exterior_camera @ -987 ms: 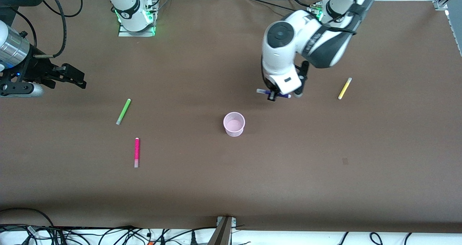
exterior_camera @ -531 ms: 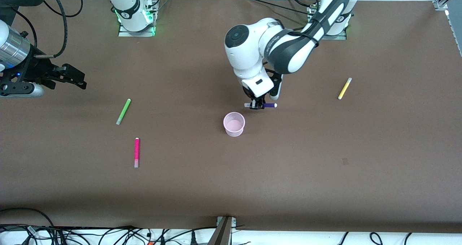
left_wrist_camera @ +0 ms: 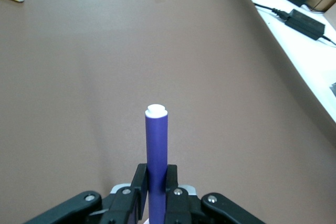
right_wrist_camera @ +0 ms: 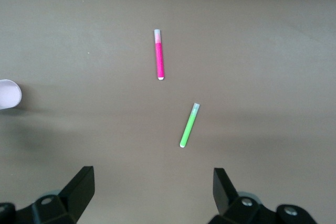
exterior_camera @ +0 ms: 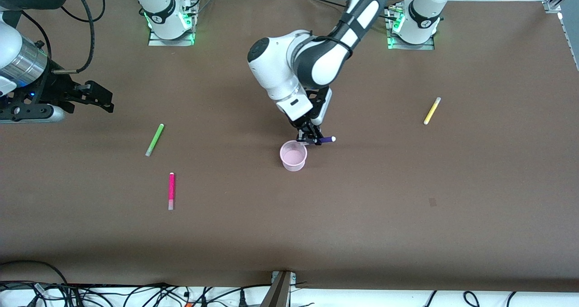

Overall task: Organize pens into pink holder with both arms
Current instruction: 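Carry the blue pen with the left gripper over the pink cup, then drop the blue pen into the cup while the right gripper grasps the marker, then lift the pink marker with the right gripper while the left gripper withdraws, then lower the pink marker into the pink cup with the right gripper, then open the right gripper and draw it back from the cup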

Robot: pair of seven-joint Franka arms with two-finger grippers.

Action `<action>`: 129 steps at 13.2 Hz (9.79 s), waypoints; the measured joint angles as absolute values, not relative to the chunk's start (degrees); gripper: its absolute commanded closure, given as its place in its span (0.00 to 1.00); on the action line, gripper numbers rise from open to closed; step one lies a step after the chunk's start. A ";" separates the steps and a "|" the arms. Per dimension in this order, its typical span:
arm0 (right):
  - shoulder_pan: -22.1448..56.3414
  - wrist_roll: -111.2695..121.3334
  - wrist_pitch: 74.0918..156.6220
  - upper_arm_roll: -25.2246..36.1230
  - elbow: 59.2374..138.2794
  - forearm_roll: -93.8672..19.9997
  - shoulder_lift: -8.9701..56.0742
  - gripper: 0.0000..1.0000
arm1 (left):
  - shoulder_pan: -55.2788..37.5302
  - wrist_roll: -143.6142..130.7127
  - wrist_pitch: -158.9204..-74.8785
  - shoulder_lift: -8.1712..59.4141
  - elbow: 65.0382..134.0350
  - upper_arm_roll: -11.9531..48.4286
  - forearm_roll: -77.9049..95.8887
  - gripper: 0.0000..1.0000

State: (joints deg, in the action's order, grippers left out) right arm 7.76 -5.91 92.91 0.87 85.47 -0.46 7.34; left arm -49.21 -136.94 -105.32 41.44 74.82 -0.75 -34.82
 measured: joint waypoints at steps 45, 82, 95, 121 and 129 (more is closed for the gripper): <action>8.88 -5.34 129.41 1.13 89.34 -3.25 44.47 1.00 | -15.12 -16.86 -90.45 11.90 88.49 -3.70 -3.99 0.00; 21.38 -76.83 149.06 -22.33 79.78 -53.03 47.12 1.00 | -1.09 0.29 -98.77 3.43 93.60 1.82 0.83 0.00; 21.24 -83.92 149.29 -20.97 83.00 -53.02 46.22 1.00 | -1.15 1.64 -98.63 4.38 93.46 1.47 0.83 0.00; 20.50 -51.96 120.67 -0.14 86.26 -33.31 24.11 0.00 | -1.37 1.65 -97.72 5.30 93.43 1.54 0.83 0.00; 19.76 -16.69 97.64 14.19 94.64 -14.19 4.86 0.00 | -1.41 1.65 -97.67 5.59 93.37 1.54 0.83 0.00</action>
State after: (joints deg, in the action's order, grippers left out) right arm 19.76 -16.69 97.64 14.19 94.64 -14.19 4.86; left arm -1.41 1.65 -97.67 5.59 93.37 1.54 0.83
